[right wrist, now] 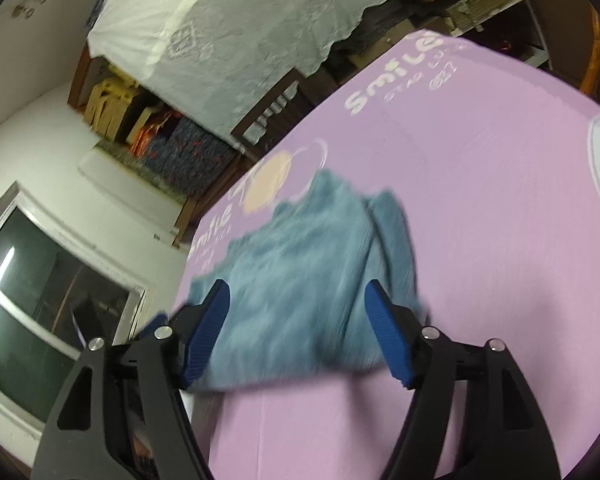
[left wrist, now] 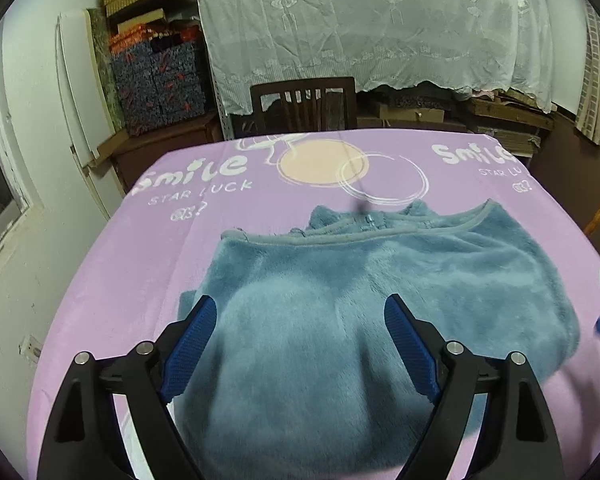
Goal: Fold large clothes
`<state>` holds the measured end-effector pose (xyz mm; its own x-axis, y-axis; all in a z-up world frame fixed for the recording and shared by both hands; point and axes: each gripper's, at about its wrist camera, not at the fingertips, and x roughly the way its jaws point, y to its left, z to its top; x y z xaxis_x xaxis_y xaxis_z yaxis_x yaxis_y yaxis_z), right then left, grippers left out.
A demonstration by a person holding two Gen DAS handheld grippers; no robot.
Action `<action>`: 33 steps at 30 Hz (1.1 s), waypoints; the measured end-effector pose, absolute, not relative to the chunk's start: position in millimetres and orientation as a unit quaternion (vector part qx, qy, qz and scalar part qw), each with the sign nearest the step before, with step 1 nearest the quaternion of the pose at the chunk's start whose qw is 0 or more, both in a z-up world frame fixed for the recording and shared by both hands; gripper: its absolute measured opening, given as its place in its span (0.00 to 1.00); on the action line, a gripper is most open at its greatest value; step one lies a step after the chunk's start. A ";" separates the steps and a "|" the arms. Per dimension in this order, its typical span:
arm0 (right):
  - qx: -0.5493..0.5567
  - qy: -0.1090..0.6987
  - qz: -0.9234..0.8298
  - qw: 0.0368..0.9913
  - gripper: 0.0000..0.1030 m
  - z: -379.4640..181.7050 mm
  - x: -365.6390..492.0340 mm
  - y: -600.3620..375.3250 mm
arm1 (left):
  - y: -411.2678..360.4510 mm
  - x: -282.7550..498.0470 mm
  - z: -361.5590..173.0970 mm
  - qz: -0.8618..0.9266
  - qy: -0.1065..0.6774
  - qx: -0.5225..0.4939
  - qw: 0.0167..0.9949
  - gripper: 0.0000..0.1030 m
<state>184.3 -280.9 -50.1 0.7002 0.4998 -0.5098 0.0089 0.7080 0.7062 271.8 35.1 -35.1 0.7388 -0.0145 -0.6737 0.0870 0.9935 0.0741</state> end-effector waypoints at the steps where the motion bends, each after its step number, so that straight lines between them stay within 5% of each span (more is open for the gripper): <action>1: 0.354 0.363 0.146 0.849 0.67 -51.4 179.8 -277.3 | 35.2 271.1 -33.9 -0.026 0.363 0.051 0.930 0.84; 13: 0.408 0.427 0.140 0.795 0.68 -92.3 162.0 -247.4 | 51.4 278.0 -83.4 -0.027 0.420 0.002 0.907 0.85; 33: 0.460 0.403 0.010 0.791 0.73 -107.1 201.5 -220.9 | 45.7 276.7 -92.6 -0.016 0.415 0.020 0.910 0.89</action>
